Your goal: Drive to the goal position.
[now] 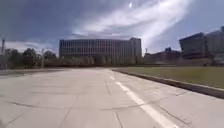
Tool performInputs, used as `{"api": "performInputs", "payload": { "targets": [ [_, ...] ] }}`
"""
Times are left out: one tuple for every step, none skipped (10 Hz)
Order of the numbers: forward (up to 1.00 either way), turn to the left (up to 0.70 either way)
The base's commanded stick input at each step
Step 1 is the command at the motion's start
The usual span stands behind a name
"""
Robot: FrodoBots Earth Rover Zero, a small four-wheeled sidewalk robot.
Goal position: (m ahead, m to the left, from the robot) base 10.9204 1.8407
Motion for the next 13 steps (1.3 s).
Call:
{"api": "performInputs", "payload": {
  "targets": [
    [0.7,0.0],
    [0.7,0.0],
    [0.7,0.0],
    [0.7,0.0],
    [0.7,0.0],
    [0.7,0.0],
    [0.7,0.0],
    [0.7,0.0],
    [0.7,0.0],
    [0.7,0.0],
    [0.7,0.0],
    [0.7,0.0],
    [0.7,0.0]
  ]
}}
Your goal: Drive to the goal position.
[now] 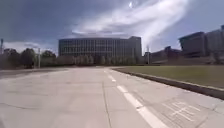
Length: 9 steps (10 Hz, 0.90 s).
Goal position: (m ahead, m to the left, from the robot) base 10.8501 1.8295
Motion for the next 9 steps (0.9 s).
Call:
{"api": "performInputs", "payload": {
  "targets": [
    [0.7,0.0],
    [0.7,0.0],
    [0.7,0.0],
    [0.7,0.0],
    [0.7,0.0],
    [0.7,0.0],
    [0.7,0.0],
    [0.7,0.0],
    [0.7,0.0]
  ]
}}
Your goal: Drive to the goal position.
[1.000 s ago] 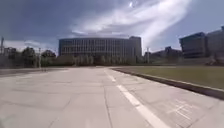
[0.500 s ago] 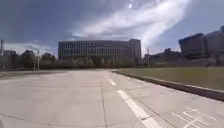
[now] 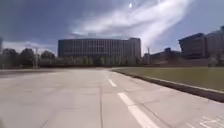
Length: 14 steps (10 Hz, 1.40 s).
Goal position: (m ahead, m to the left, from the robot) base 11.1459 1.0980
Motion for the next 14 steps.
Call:
{"api": "performInputs", "payload": {
  "targets": [
    [0.7,0.0],
    [0.7,0.0],
    [0.7,0.0],
    [0.7,0.0],
    [0.7,0.07],
    [0.7,0.14],
    [0.7,0.2],
    [0.7,0.27],
    [0.7,0.34],
    [0.7,0.35],
    [0.7,0.35],
    [0.7,0.35],
    [0.7,0.3],
    [0.7,0.0]
  ]
}}
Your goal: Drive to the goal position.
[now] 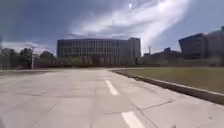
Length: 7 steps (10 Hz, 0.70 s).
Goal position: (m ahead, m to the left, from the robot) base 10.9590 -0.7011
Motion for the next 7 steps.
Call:
{"api": "performInputs", "payload": {
  "targets": [
    [0.7,0.0],
    [0.7,0.0],
    [0.7,0.0],
    [0.7,0.0],
    [0.7,0.0],
    [0.7,0.0],
    [0.7,0.0]
  ]
}}
